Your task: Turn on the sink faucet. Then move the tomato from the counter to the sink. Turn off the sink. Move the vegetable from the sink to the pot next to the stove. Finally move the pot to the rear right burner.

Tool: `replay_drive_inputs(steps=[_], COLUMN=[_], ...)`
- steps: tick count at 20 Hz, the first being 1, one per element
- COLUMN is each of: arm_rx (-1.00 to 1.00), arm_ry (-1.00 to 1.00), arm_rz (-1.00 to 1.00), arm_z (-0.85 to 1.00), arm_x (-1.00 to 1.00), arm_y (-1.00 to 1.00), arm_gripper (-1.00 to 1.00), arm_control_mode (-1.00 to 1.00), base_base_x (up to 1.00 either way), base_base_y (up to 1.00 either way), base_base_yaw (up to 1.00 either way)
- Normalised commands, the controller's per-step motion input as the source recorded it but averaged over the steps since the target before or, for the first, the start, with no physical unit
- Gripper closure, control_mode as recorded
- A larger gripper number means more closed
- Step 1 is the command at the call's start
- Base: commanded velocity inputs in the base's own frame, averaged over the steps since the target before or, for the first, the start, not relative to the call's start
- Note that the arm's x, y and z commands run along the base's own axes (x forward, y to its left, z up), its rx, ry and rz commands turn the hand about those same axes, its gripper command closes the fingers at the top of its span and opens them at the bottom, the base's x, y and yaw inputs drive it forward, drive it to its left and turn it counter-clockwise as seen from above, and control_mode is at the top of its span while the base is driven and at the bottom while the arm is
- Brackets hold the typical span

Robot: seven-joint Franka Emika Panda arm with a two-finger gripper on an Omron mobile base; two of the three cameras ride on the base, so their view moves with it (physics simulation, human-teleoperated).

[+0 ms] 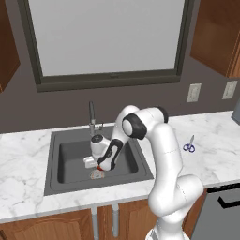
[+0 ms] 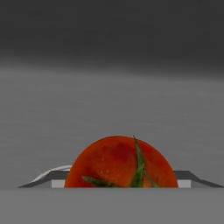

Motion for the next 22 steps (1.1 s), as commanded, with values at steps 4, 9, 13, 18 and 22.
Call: replay_drive_inputs(steps=[4, 9, 13, 18, 22], arm_rx=[0.09, 0.07, 0.03, 0.00, 0.00], arm_ry=[-0.01, -0.07, -0.11, -0.06, -0.03], arm_rz=[0.00, 0.00, 0.00, 0.00, 0.00], arm_z=[0.40, 0.69, 0.75, 0.92, 0.95], arm_x=[-0.24, -0.36, -0.27, -0.23, -0.30], arm_y=[-0.07, -0.17, -0.27, -0.22, -0.19], arm_gripper=[1.00, 1.00, 1.00, 1.00, 1.00], arm_control_mode=[-1.00, -1.00, -1.00, -1.00, -1.00], base_base_x=[0.00, 0.00, 0.00, 0.00, 0.00], base_base_y=[0.00, 0.00, 0.00, 0.00, 0.00], base_base_yaw=[0.00, 0.00, 0.00, 0.00, 0.00])
